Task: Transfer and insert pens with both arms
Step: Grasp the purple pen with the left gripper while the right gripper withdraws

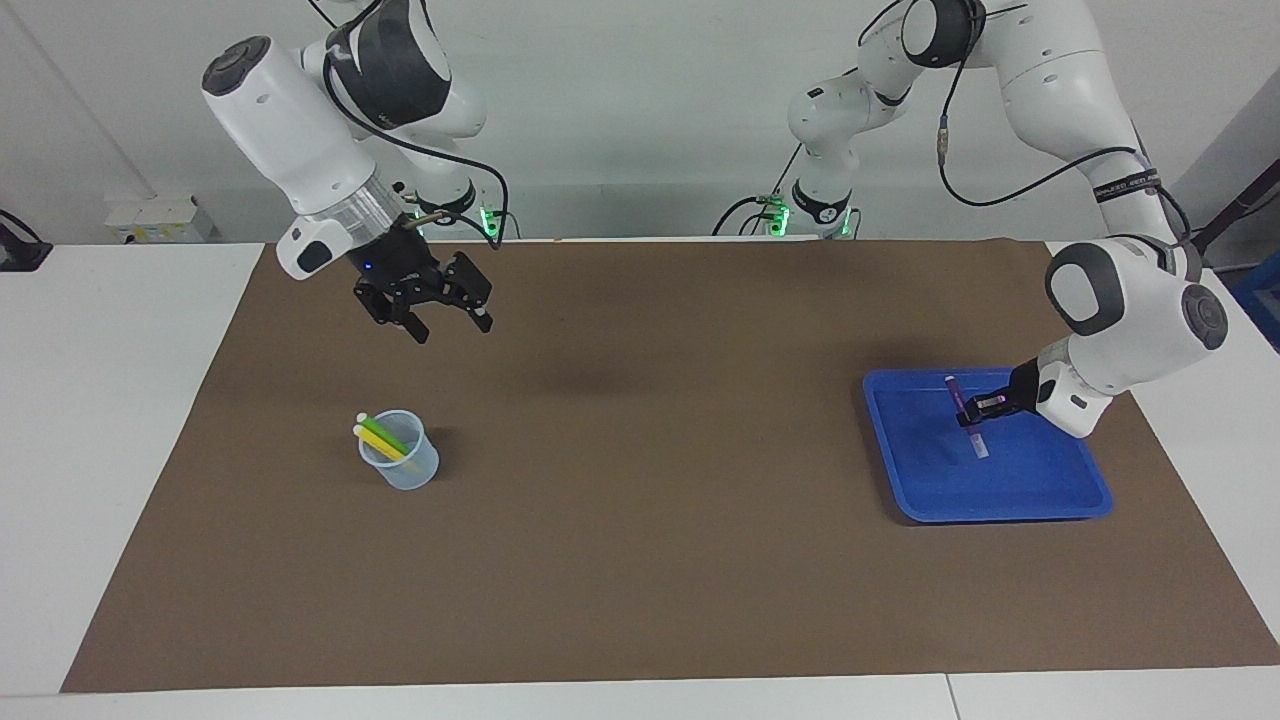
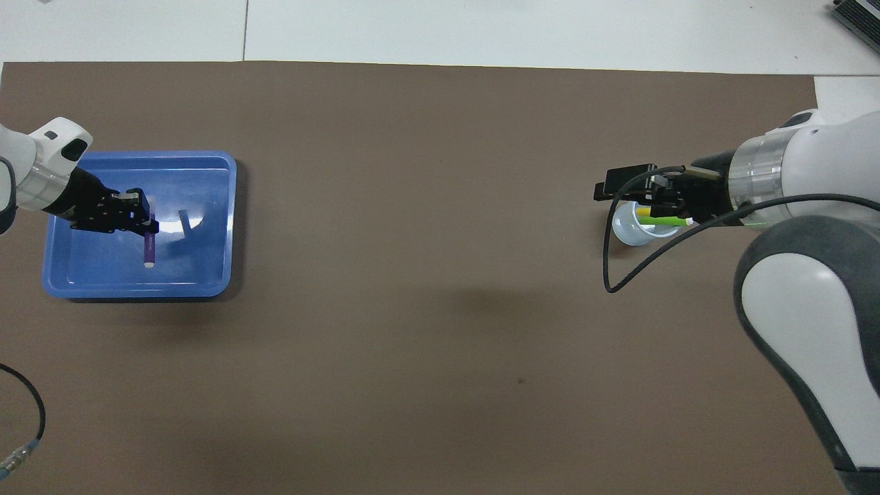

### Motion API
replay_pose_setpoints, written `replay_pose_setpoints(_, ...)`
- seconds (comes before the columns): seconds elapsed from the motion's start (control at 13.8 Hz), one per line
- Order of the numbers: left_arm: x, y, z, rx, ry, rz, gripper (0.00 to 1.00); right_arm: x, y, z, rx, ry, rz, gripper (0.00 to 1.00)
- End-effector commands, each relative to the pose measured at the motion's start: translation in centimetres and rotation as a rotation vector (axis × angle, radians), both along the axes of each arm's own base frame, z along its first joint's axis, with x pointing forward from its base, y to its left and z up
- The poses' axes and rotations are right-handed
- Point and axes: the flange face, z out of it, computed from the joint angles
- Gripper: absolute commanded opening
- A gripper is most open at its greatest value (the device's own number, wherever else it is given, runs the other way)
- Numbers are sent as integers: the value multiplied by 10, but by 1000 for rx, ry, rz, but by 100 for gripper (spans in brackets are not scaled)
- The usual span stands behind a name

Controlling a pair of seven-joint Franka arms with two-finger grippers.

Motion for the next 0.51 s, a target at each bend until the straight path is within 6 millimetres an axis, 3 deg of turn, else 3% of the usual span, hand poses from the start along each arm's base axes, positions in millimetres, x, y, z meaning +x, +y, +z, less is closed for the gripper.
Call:
replay_pose_setpoints(0.0,-12,-19,28,-52,73,117,0,-1,13,-2,63,30,-104,99)
replay_pose_setpoints(0.29,-15,-61,44,-26,153,259,0,0,24,3,195,87,-229,98)
replay_pose_setpoints(0.44,-17,-88,54,2,187,308,0,-4,42,4,220,107,-239,98)
